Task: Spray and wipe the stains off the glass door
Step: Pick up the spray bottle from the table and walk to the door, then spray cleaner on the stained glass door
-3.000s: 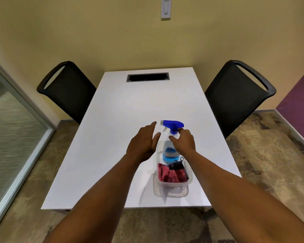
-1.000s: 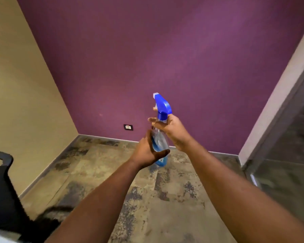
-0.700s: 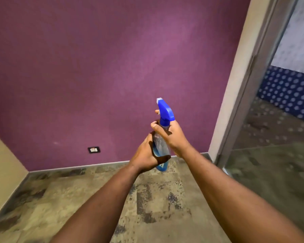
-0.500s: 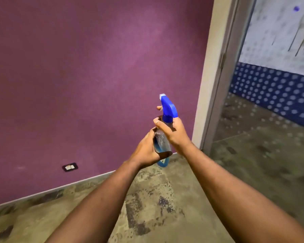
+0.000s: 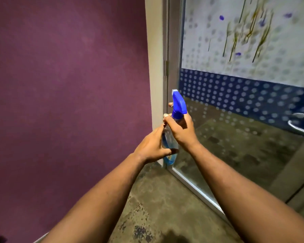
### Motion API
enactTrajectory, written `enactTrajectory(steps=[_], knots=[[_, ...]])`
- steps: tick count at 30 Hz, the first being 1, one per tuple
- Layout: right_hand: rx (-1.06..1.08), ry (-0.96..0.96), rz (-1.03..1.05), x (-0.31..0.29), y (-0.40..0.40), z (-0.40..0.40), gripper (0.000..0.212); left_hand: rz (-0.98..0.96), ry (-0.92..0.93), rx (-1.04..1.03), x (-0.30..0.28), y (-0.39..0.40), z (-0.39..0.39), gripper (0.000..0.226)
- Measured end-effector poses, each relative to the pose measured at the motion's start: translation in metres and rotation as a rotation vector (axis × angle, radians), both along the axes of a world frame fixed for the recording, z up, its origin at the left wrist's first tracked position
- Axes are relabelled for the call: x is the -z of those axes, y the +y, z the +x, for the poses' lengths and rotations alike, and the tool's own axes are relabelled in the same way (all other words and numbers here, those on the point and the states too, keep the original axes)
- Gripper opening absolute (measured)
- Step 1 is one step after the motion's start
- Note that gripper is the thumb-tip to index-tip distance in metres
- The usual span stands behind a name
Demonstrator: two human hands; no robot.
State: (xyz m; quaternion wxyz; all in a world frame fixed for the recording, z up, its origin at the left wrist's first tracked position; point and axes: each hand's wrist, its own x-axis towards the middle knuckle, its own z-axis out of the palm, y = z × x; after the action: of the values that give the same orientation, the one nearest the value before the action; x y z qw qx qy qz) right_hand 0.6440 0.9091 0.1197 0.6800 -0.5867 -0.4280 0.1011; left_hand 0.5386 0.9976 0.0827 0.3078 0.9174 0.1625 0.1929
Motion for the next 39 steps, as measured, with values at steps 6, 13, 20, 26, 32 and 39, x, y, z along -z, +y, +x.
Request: enactTrajectory(steps=[6, 13, 20, 26, 32, 39], knots=[[0.145, -0.053, 0.018, -0.018, 0.019, 0.087, 0.034, 0.069, 0.010, 0.125, -0.020, 0.030, 0.098, 0.098], [0.358, -0.081, 0.069, -0.041, 0.035, 0.157, 0.034, 0.280, -0.011, 0.232, -0.044, 0.058, 0.180, 0.103], [0.611, -0.106, 0.055, -0.060, 0.061, 0.220, 0.018, 0.366, -0.124, 0.298, -0.061, 0.115, 0.263, 0.070], [0.821, -0.076, 0.016, -0.074, 0.095, 0.254, 0.022, 0.445, -0.241, 0.305, -0.075, 0.175, 0.323, 0.067], [1.004, -0.066, 0.042, -0.094, 0.103, 0.273, 0.027, 0.483, -0.303, 0.264, -0.091, 0.197, 0.374, 0.069], [1.135, -0.069, 0.154, -0.129, 0.089, 0.293, 0.010, 0.504, -0.401, 0.282, -0.117, 0.178, 0.416, 0.068]])
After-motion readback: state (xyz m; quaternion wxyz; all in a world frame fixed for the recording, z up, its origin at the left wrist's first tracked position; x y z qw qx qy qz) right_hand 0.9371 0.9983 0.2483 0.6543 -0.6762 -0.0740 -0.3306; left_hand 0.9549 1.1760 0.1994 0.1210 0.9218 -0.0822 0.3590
